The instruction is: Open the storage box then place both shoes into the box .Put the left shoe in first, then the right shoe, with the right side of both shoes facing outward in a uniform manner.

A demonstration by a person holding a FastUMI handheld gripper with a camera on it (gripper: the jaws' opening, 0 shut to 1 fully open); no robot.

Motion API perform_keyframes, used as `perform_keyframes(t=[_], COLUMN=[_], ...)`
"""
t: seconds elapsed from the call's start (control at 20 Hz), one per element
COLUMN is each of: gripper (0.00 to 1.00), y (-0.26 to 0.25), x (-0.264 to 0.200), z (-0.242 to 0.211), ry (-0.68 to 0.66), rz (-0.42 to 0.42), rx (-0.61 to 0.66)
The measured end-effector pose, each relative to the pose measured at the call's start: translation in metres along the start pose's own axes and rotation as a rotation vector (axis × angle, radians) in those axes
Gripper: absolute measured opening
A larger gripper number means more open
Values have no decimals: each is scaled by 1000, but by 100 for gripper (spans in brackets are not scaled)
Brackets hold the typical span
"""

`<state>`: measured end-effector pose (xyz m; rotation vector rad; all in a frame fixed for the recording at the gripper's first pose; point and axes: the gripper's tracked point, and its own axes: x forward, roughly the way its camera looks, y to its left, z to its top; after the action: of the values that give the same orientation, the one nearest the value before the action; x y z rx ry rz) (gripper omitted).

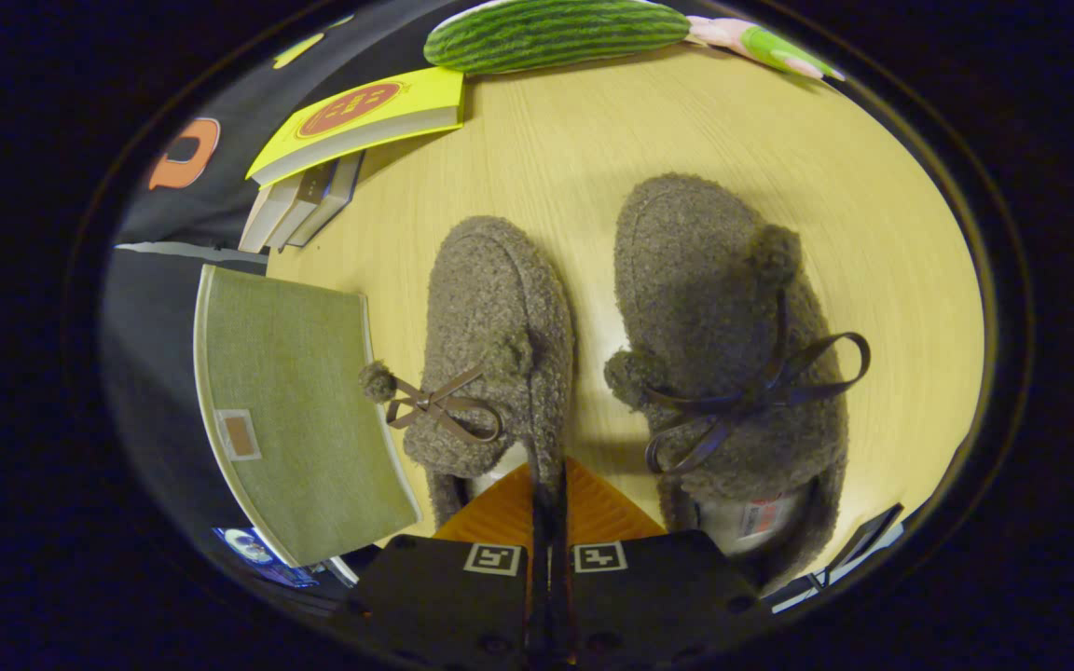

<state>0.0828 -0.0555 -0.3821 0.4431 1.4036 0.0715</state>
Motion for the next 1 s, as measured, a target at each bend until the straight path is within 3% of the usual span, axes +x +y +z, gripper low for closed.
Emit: perform_keyframes(t=[0.3, 0.6, 0.85, 1.0], gripper=[6, 6, 6, 6], y=[21, 68, 133, 186], x=[-28, -105, -167, -178], z=[-16, -42, -56, -54], ry=[-36, -89, -136, -167], rz=[41, 114, 179, 185], rx=[20, 10, 15, -34])
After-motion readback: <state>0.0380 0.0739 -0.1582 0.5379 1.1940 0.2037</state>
